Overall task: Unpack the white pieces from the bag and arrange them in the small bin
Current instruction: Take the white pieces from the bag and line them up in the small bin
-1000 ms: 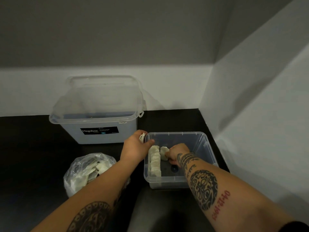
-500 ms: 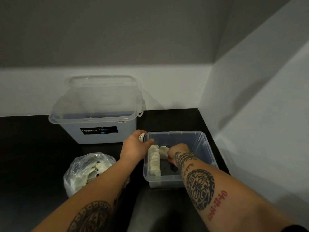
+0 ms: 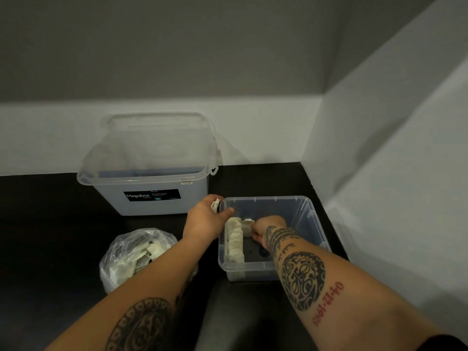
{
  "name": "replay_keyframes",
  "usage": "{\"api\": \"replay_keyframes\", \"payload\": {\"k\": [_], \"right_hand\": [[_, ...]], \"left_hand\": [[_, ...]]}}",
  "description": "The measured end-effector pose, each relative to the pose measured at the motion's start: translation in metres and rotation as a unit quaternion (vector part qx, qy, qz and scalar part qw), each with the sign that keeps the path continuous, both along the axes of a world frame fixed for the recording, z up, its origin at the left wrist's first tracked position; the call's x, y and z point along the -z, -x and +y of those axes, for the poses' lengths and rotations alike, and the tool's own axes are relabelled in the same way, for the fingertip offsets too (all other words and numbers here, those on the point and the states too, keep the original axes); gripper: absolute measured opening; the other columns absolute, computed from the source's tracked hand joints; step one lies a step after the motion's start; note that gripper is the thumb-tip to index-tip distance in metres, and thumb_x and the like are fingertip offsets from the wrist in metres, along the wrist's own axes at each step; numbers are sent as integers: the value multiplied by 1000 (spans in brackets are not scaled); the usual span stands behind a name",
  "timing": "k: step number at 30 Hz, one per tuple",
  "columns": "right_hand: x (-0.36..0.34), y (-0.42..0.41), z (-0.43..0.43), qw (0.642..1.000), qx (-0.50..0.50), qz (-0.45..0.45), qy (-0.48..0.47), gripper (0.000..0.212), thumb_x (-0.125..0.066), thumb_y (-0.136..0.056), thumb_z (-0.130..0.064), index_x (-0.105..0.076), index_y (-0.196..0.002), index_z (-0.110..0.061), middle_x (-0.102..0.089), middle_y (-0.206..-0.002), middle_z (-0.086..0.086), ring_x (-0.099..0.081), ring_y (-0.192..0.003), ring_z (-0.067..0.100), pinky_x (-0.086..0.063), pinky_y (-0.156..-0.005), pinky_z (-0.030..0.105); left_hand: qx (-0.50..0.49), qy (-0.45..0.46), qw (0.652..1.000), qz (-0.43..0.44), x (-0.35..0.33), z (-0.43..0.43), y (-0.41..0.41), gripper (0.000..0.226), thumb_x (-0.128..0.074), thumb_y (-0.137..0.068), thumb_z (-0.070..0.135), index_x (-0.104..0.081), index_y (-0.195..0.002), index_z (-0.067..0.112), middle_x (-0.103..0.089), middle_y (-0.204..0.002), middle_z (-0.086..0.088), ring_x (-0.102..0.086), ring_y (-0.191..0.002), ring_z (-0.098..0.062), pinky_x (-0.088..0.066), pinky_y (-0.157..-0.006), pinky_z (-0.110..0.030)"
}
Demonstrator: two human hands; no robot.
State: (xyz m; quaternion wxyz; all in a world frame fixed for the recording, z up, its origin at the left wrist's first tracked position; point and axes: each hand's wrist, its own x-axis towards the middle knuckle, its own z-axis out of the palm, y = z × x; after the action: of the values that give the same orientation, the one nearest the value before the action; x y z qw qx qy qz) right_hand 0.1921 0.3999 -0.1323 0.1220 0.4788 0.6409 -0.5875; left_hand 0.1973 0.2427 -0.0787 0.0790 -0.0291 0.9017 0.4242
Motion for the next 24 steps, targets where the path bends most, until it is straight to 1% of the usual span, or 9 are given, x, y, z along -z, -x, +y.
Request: {"api": "replay_keyframes", "payload": {"k": [4,8,10,12,14,17,20,22,24], "right_hand": [[-9,-4,1,1000,20,19,6,6,-67,-91,1,-61,-92,-1,-64,-86,17,-68,-86,31,-62,-86,45],[-23,-8,11,999,-18,13,-30,11,-66,-92,-2,-59,-84,-5,-64,-88,13,-66,-86,29,-61,-89,43],[-32,-9,18,998,-47,8,-45,3,-64,-94,-3,-62,-94,-4,-63,-93,14,-64,-87,28,-60,-90,42],[-41,-13,25,994,-93,6,-60,12,-63,-96,-6,-64,-106,-1,-64,-102,15,-64,-97,29,-58,-94,43],[-52,-16,30,984,-160,-2,-78,12,-60,-98,-10,-64,-108,-3,-65,-111,15,-65,-108,29,-55,-99,44],[-65,-24,34,985,-162,9,-65,19,-62,-98,-11,-62,-116,-4,-65,-117,15,-64,-110,29,-56,-98,42],[-76,-33,35,985,-171,13,-37,28,-61,-99,-11,-59,-126,-5,-64,-122,14,-62,-112,29,-55,-90,39],[-82,-37,34,984,-171,39,-12,30,-60,-100,-13,-57,-129,-7,-66,-119,12,-64,-107,27,-55,-87,40],[-86,-38,34,980,-181,86,-12,27,-60,-100,-17,-58,-126,-11,-67,-114,9,-66,-105,24,-58,-88,39]], "left_hand": [[8,1,1000,-10,-2,-1,0,49,-73,-92,42,-59,-137,27,-65,-129,-2,-62,-114,-22,-53,-82,-31],[1,-12,1000,-27,-6,-3,3,52,-71,-92,46,-57,-137,25,-65,-118,-2,-63,-105,-22,-61,-89,-46],[-26,-56,998,-35,-9,-4,6,47,-68,-95,45,-56,-135,25,-63,-109,1,-64,-102,-23,-62,-85,-48],[-47,-98,993,-50,-13,-6,10,30,-63,-99,37,-55,-124,23,-63,-104,-2,-66,-96,-25,-64,-80,-48],[-41,-78,995,-51,-13,-7,15,16,-56,-103,25,-59,-111,12,-65,-102,-10,-67,-92,-28,-63,-79,-49],[-51,-78,994,-52,-14,-10,17,13,-50,-104,19,-60,-101,11,-67,-99,-19,-67,-83,-28,-62,-68,-41],[-62,-146,986,-58,-16,-10,13,9,-57,-102,20,-60,-106,13,-67,-100,-16,-67,-84,-26,-59,-62,-35],[-50,-200,976,-72,-18,-6,11,20,-62,-98,18,-58,-117,16,-67,-104,-15,-69,-90,-27,-62,-68,-37],[-36,-258,960,-102,-25,0,9,24,-60,-97,14,-57,-122,15,-66,-109,-16,-68,-92,-29,-62,-73,-39]]}}
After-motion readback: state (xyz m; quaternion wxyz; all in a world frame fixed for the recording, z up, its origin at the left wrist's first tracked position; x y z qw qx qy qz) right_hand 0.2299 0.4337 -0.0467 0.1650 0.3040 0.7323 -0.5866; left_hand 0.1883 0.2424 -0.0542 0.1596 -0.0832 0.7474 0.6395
